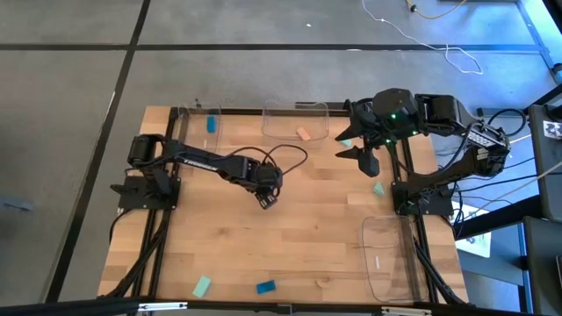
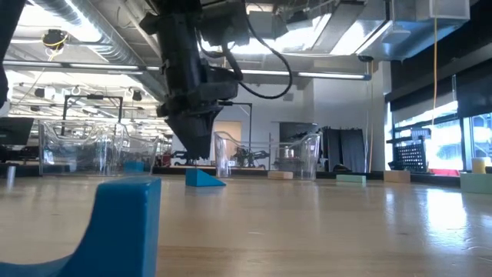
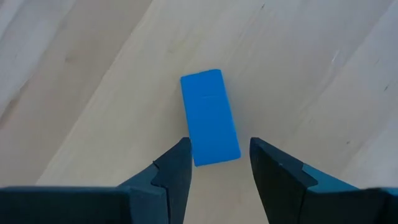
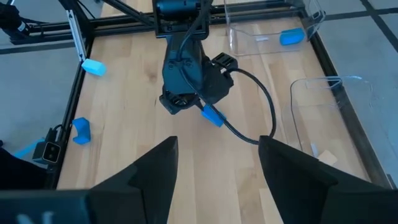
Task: Sort & place blocks by color
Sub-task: Put the top blue block into the top left transparent bin
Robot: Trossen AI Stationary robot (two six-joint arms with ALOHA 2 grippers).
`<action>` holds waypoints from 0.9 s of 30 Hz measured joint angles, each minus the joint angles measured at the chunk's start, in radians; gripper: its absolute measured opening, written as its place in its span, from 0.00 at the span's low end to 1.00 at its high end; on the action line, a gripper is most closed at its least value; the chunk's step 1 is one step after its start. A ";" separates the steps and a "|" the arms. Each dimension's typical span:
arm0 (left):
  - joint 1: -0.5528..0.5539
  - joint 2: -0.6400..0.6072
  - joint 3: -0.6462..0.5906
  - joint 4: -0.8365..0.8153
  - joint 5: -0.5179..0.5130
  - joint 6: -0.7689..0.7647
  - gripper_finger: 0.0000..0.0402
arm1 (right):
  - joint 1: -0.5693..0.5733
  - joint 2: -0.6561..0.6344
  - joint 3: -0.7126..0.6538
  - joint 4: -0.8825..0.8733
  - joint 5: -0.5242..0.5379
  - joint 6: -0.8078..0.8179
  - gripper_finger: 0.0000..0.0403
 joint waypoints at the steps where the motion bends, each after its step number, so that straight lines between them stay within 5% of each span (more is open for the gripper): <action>1: 0.000 0.006 0.000 -0.001 0.002 0.000 0.38 | 0.000 0.000 0.000 0.000 0.000 0.001 0.55; 10: -0.006 -0.006 0.001 0.012 -0.056 -0.009 0.36 | 0.000 0.000 0.000 -0.001 0.000 0.002 0.55; 27: 0.006 -0.005 0.004 0.027 0.034 -0.107 0.32 | 0.000 0.000 0.000 -0.002 0.000 0.049 0.55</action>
